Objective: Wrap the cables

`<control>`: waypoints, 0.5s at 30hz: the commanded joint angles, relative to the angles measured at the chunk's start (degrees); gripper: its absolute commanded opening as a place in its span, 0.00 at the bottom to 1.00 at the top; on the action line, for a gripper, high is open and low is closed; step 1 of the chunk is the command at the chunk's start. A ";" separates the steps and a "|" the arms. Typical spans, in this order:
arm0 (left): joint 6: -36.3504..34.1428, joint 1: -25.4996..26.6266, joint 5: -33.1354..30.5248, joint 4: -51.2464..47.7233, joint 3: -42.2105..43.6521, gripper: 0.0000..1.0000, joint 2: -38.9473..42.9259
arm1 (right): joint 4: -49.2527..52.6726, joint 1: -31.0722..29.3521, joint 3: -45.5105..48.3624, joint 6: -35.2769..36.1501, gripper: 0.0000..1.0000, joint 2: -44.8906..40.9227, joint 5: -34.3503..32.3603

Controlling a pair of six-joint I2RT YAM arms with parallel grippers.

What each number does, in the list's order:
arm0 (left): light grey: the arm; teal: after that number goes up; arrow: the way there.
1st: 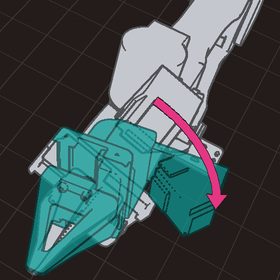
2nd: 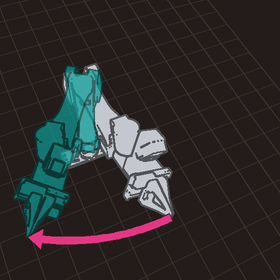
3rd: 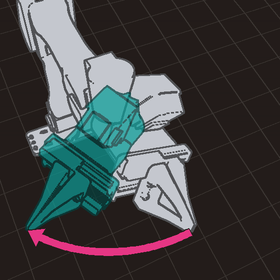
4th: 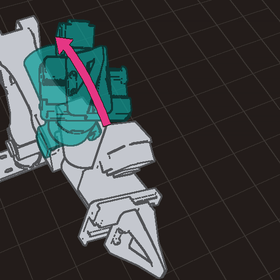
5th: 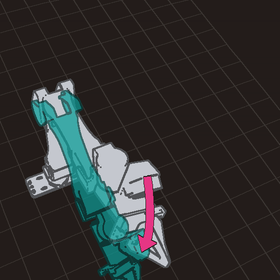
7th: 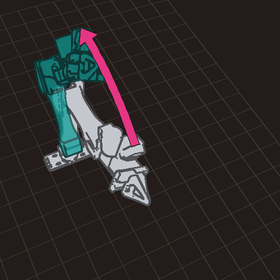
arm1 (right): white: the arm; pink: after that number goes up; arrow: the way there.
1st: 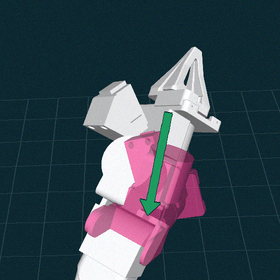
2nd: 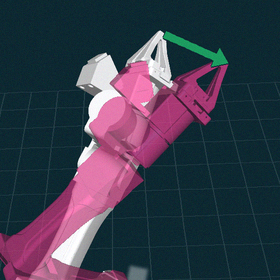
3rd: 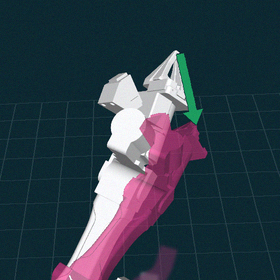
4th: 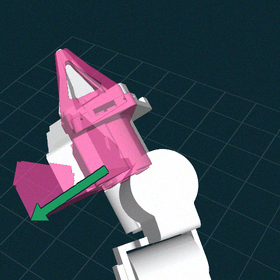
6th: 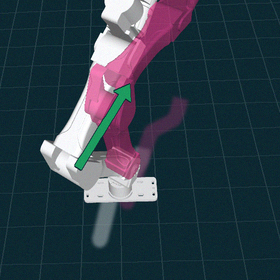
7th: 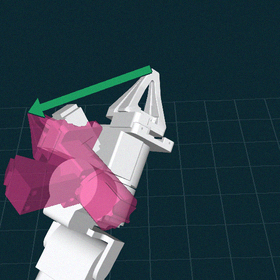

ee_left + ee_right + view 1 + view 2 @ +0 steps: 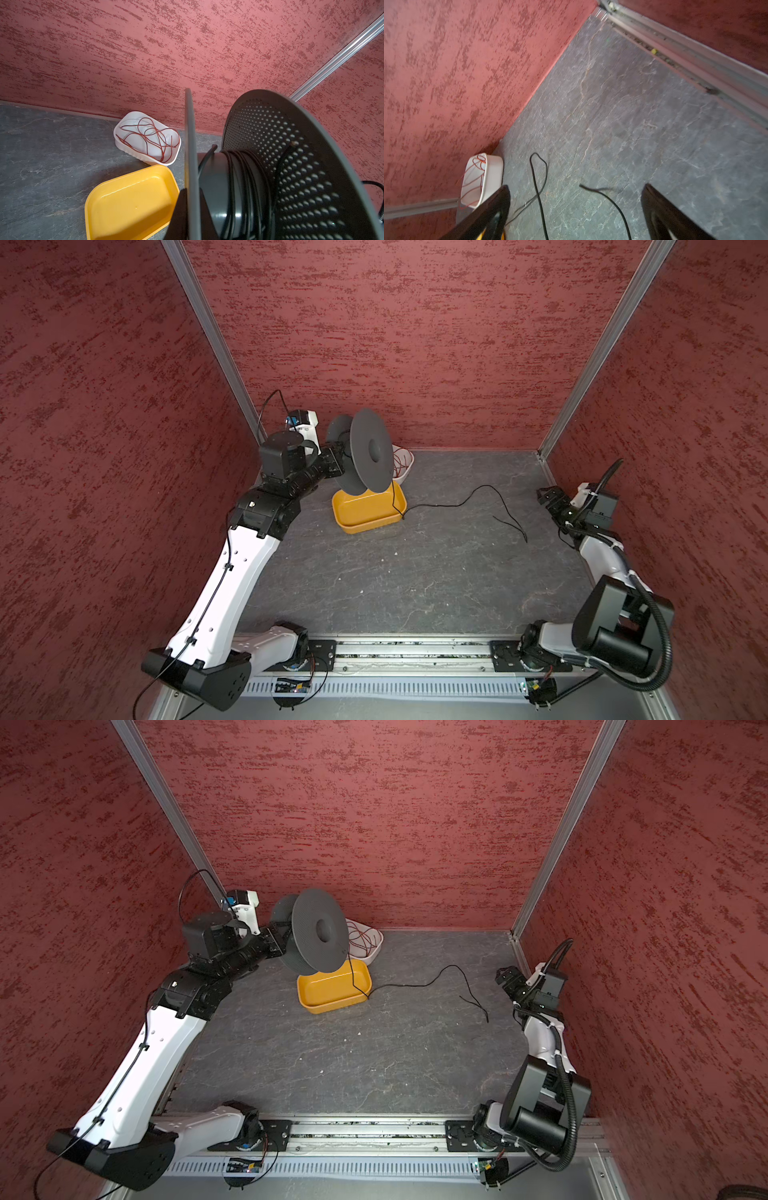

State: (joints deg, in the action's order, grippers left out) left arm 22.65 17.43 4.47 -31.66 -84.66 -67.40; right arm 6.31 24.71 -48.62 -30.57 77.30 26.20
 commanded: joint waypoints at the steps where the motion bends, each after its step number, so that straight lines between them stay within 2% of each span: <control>1: -0.07 0.70 0.69 6.31 -2.61 0.00 0.33 | 0.29 -3.67 -2.27 3.12 0.99 0.12 3.07; 7: -0.24 2.71 -0.37 6.44 -3.07 0.00 0.20 | -8.49 -13.04 1.12 4.96 0.99 -1.96 2.76; 11: -0.08 3.48 -0.20 6.56 -3.79 0.00 -0.31 | -17.42 -18.83 3.89 5.39 0.95 -1.74 5.93; 15: 0.16 4.33 -0.13 6.20 -4.59 0.00 -1.22 | -24.35 -26.09 6.28 7.71 0.93 -1.30 5.44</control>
State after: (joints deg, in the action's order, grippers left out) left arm 22.48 21.08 4.21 -30.83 -86.65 -68.53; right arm -9.21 2.04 -43.70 -25.56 76.49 30.41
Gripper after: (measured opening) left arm 0.085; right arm 0.930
